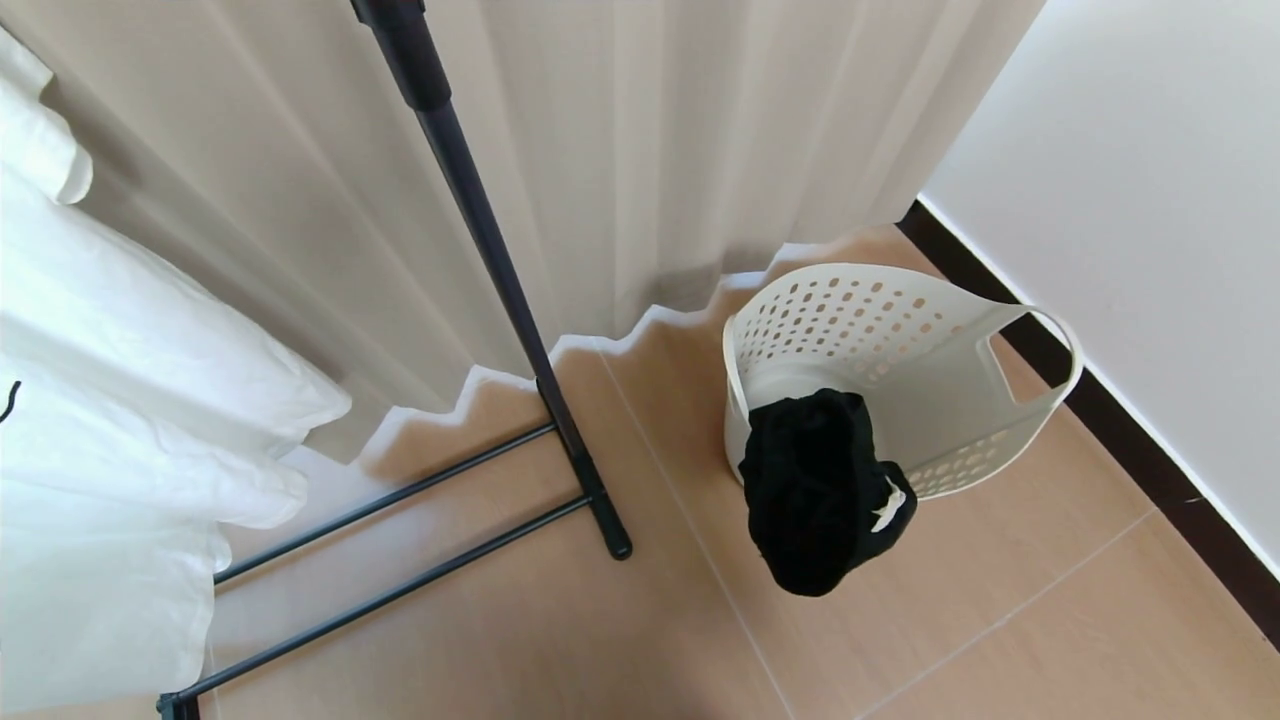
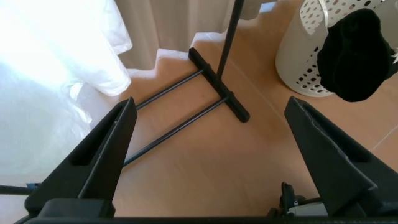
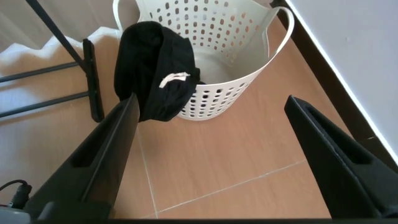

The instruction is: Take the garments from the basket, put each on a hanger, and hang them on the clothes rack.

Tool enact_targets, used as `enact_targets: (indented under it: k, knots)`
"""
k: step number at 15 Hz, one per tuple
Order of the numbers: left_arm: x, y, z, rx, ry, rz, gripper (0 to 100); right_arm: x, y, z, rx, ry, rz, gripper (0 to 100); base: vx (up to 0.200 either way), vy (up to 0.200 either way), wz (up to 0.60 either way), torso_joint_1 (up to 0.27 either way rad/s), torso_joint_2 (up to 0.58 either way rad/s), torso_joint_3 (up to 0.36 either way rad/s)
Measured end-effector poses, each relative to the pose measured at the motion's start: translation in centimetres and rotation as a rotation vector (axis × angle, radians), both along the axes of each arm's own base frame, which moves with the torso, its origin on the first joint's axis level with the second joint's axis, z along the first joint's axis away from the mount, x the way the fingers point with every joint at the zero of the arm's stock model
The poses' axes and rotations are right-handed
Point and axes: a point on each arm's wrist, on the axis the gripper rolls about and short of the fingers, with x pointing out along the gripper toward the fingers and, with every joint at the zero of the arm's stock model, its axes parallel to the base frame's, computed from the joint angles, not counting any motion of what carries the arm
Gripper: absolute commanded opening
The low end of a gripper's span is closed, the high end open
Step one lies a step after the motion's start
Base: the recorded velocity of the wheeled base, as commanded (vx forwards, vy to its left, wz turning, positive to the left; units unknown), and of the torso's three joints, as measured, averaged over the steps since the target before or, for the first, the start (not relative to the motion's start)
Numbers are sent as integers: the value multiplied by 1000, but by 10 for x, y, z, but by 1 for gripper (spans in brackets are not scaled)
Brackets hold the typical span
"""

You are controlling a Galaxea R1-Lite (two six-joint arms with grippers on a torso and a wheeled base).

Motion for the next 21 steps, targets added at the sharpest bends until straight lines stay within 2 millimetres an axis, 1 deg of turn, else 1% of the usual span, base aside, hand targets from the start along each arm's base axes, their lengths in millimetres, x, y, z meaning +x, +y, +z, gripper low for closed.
enact_targets:
  k: [12, 19, 21]
  knots:
    - [0, 0, 0, -1, 0, 1, 100, 0, 0, 0, 0, 0, 0, 100, 0, 0, 0, 4, 2, -196]
    - [0, 0, 0, -3, 1, 3, 100, 0, 0, 0, -16, 3, 2, 100, 0, 0, 0, 1, 2, -23]
    - [0, 0, 0, -5, 1, 3, 100, 0, 0, -1, -64, 0, -2, 100, 0, 0, 0, 0, 0, 0]
